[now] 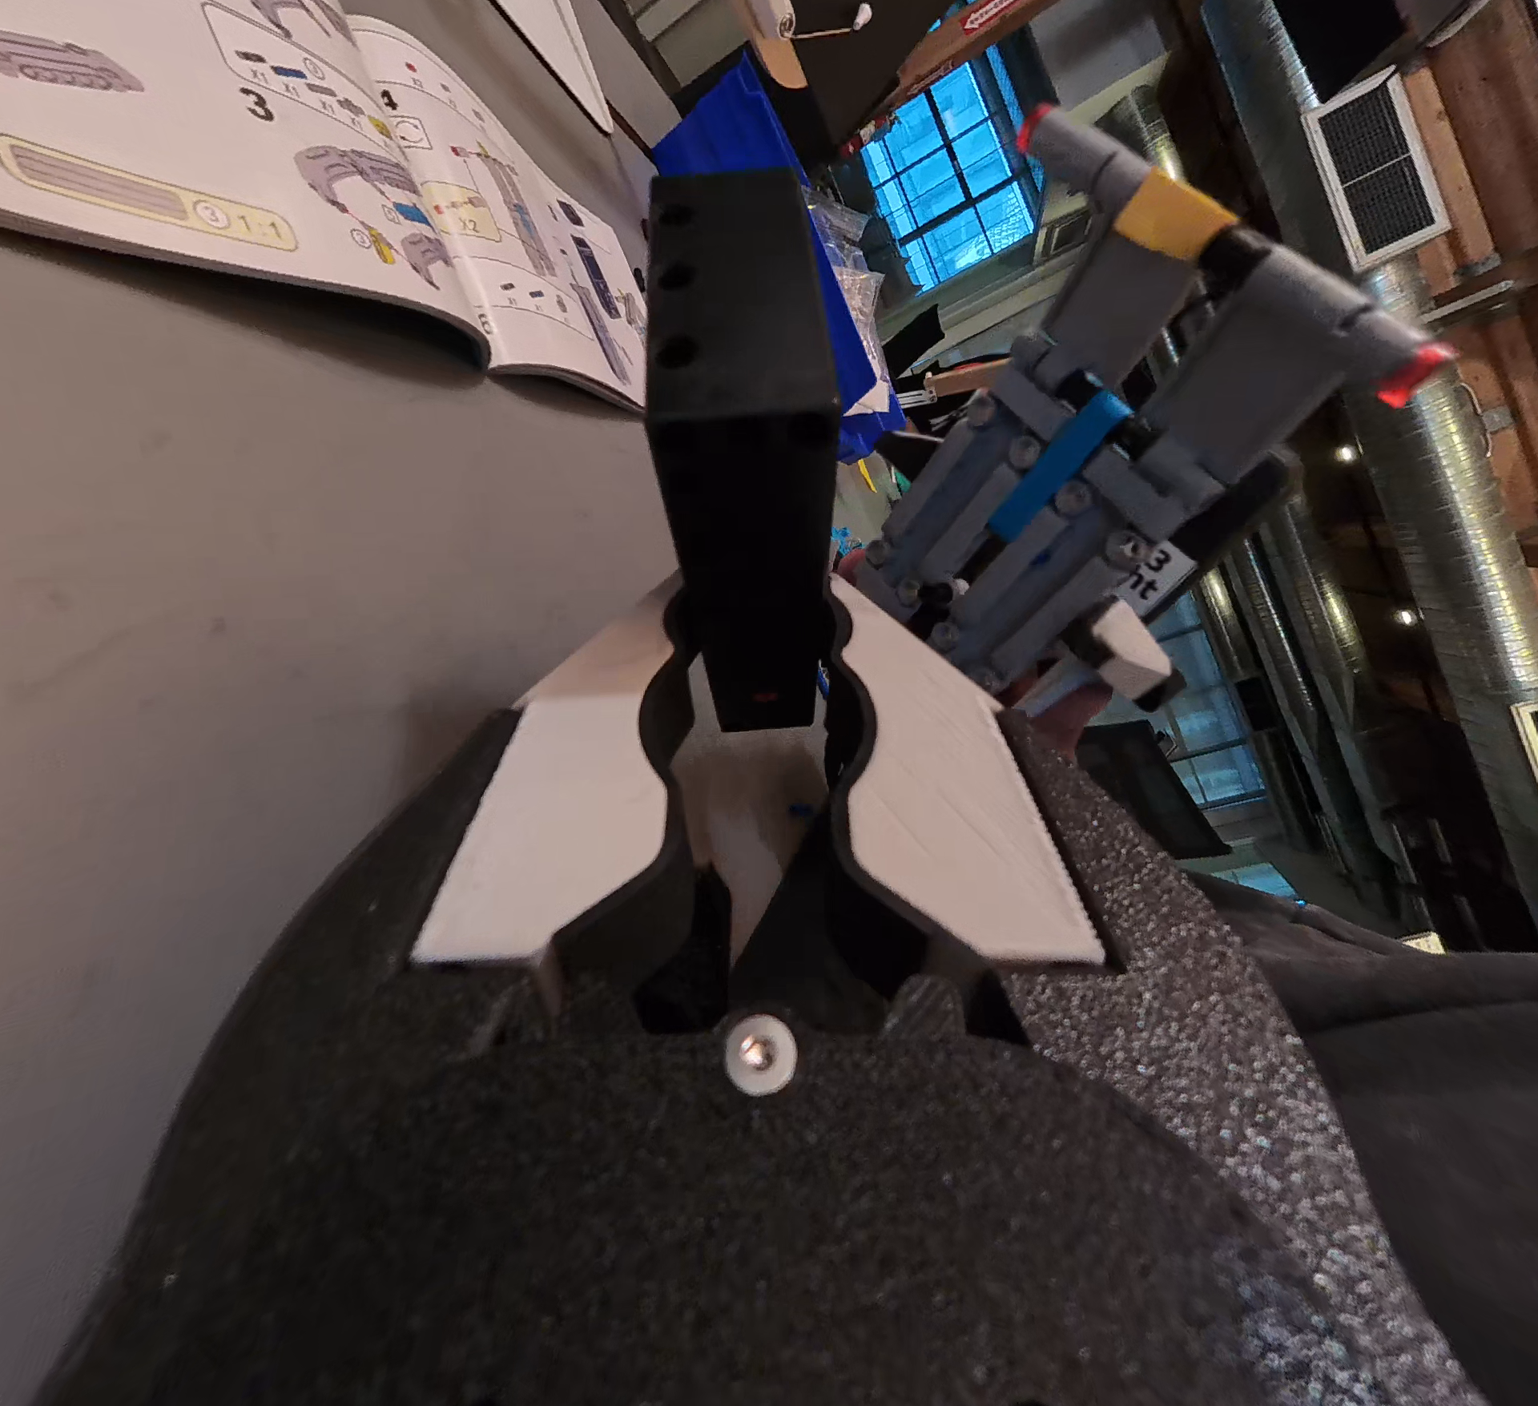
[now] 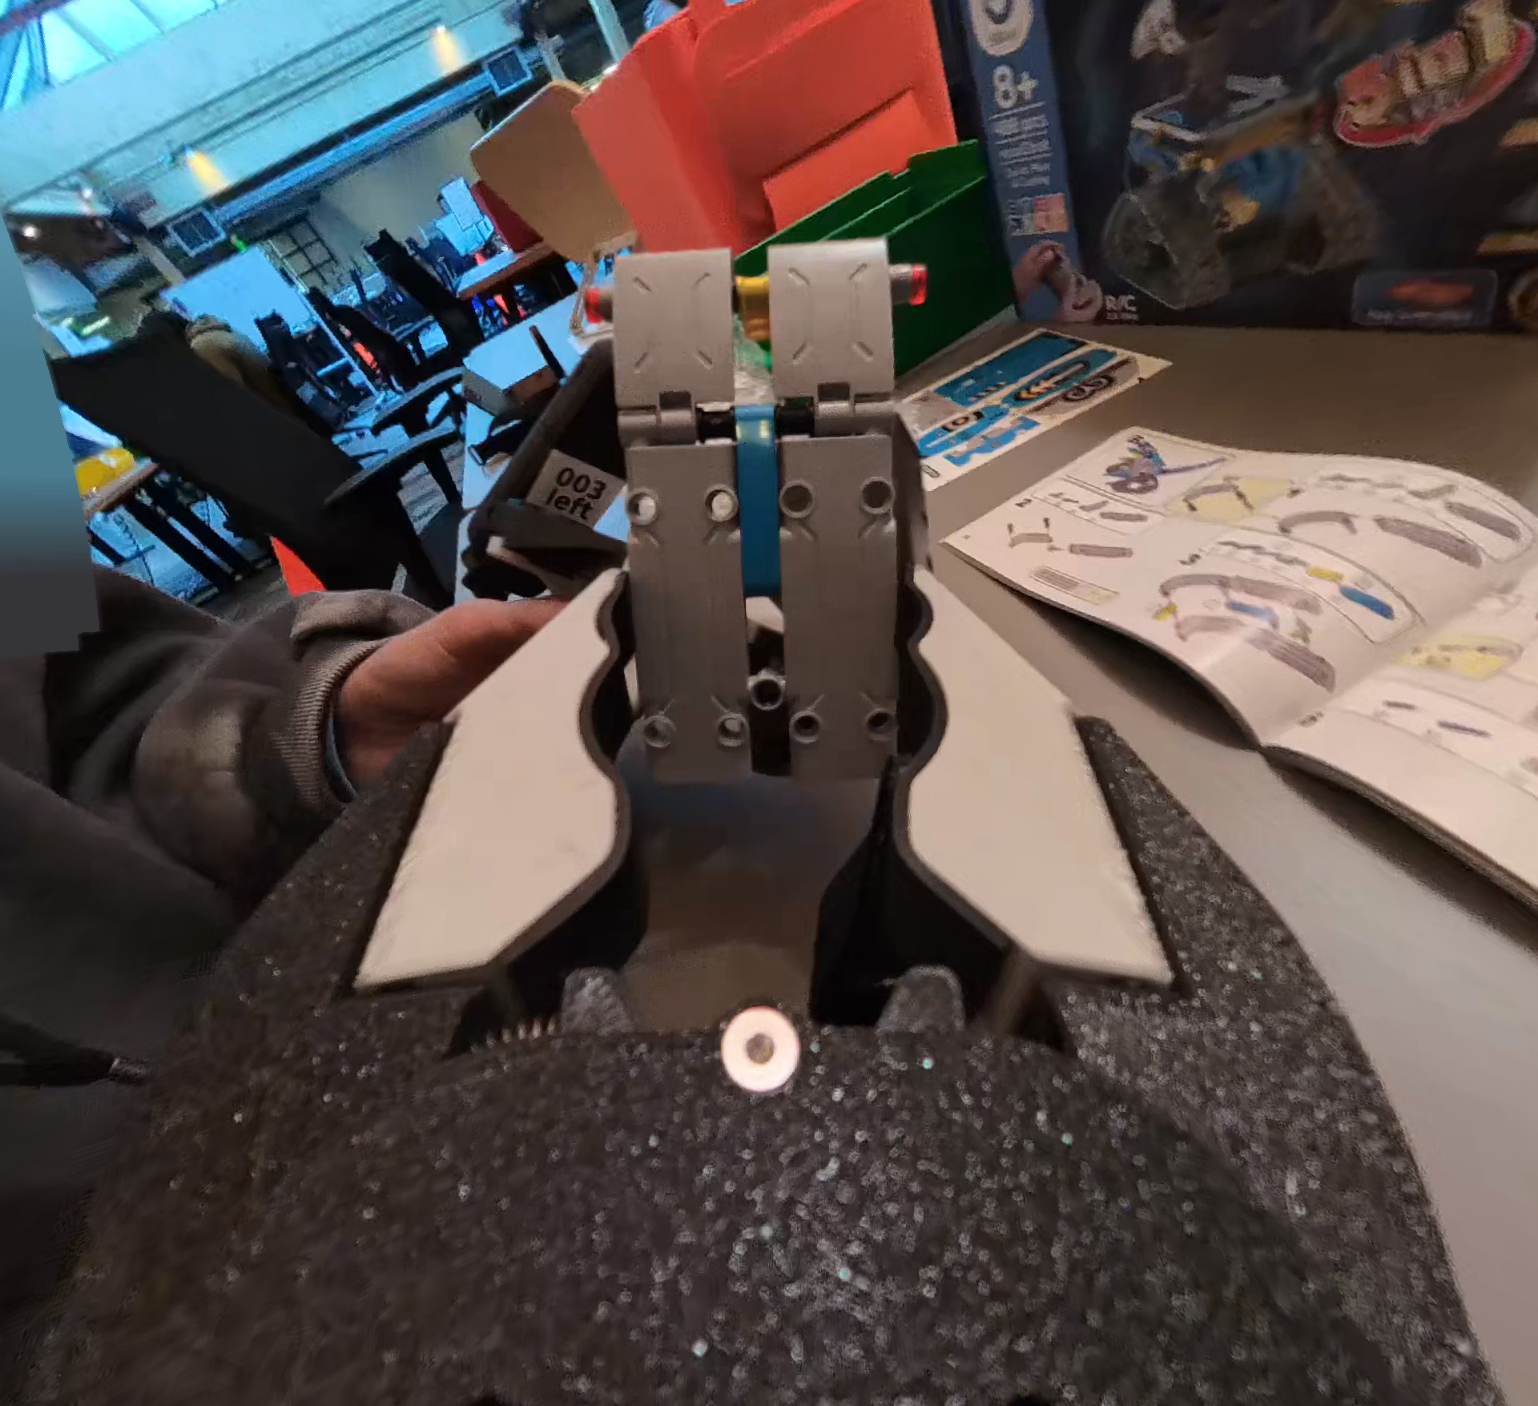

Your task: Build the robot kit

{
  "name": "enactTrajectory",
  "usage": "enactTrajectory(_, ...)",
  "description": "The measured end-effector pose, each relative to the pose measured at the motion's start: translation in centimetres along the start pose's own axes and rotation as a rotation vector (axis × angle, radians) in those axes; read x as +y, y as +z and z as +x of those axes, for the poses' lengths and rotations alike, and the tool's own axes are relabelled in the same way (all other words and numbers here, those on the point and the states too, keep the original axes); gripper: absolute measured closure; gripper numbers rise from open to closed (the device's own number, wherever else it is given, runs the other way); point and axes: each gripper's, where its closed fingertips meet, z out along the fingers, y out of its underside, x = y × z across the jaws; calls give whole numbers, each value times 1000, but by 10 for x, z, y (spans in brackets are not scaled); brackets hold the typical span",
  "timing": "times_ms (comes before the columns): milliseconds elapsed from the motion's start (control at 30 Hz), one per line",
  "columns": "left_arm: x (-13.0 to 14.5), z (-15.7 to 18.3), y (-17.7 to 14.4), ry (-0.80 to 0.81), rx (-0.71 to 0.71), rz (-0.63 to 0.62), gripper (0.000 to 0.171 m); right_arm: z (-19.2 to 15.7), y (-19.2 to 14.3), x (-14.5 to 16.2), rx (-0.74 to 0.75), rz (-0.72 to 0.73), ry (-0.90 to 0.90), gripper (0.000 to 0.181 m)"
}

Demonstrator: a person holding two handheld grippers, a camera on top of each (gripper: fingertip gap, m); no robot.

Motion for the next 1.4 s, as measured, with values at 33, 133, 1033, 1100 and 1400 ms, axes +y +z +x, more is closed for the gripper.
enactTrajectory(33, 1, 2, -1, 2, 1, -4, 146, -4, 3, -1, -8, 8, -7, 119)
enactTrajectory(133, 6, 10, -6, -34, -5, -22, 146, -3, 8, -1, -41, 27, 76, 119)
enactTrajectory(1033, 18, 0, -10, -283, 8, -46, 146, 4, 31, 30, 108, -72, 73, 120)
enactTrajectory(1100, 18, 0, -10, -318, 28, -51, 146, 4, 32, 30, 113, -67, 67, 119)
enactTrajectory(1400, 17, 2, -12, -354, 61, -46, 147, 2, 32, 28, 110, -46, 70, 119)
